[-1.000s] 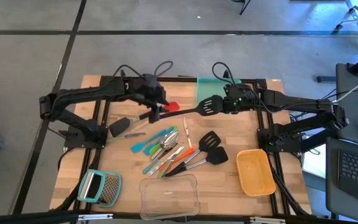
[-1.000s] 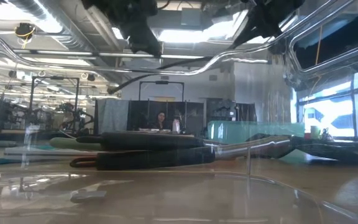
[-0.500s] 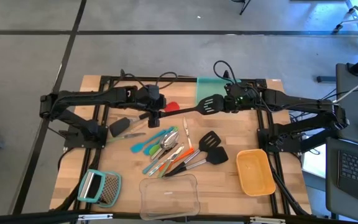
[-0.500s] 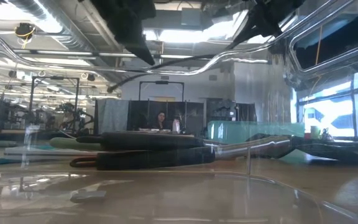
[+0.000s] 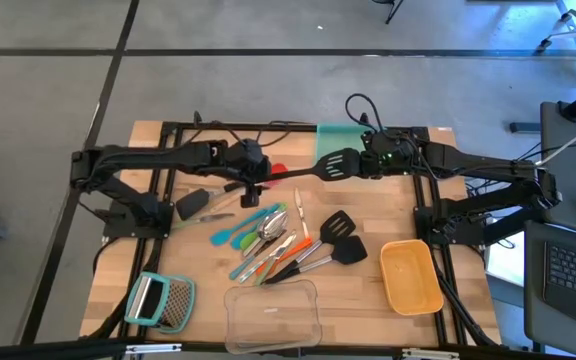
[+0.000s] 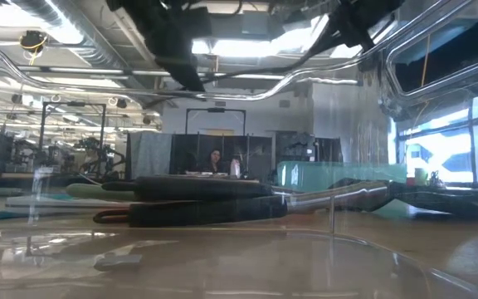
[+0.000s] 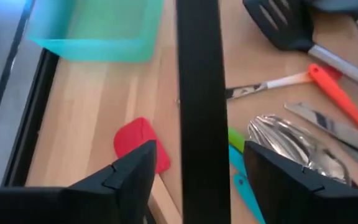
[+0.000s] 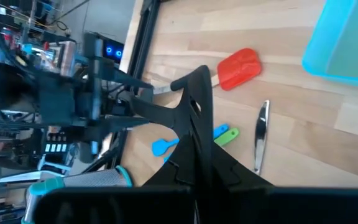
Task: Pick & Place Kitchen Items
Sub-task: Put the black spatula into the green bin
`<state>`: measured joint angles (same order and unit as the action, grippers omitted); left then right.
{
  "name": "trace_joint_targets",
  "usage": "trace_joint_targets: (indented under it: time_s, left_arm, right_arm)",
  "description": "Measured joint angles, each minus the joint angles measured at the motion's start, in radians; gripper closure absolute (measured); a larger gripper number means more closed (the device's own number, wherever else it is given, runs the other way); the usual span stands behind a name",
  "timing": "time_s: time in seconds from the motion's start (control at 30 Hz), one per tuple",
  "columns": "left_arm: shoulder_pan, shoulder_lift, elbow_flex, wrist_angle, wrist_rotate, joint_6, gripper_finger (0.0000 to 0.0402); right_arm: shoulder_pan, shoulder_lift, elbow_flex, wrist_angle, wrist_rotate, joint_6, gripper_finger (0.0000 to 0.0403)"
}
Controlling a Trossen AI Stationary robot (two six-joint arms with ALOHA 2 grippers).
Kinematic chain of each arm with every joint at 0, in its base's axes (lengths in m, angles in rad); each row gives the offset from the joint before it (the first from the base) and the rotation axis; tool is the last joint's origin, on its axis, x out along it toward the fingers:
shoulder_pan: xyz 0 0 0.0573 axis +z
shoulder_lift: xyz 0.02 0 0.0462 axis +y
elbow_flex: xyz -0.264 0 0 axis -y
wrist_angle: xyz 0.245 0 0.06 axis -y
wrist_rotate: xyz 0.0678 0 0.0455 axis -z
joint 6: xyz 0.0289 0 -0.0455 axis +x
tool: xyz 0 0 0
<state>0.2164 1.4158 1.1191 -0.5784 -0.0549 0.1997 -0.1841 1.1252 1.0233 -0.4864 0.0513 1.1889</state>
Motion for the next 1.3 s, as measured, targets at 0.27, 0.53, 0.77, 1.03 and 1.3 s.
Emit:
trace_joint_targets:
  time_s: [0.27,0.53,0.77,1.03,1.3]
  left_arm:
    - [-0.005,0.061,0.000,0.010,-0.060,-0.033,0.0168]
    - [-0.004,0.054,0.000,-0.007,-0.062,-0.106,0.0267]
    - [-0.008,0.054,0.000,-0.031,-0.006,-0.113,0.0320]
    - [-0.014,0.054,0.003,-0.042,0.004,-0.131,0.0320]
    - [-0.005,0.055,0.089,-0.169,0.004,-0.086,0.0320]
  right_arm:
    - [0.000,0.000,0.000,-0.014,0.000,-0.005,0.0401]
    - [0.000,0.000,0.000,-0.061,0.017,-0.023,0.0401]
    - [0.000,0.000,0.000,-0.065,0.015,-0.026,0.0401]
    - [0.000,0.000,0.000,-0.064,0.005,-0.053,0.0397]
    - [-0.001,-0.026,0.000,-0.087,0.031,-0.144,0.0341]
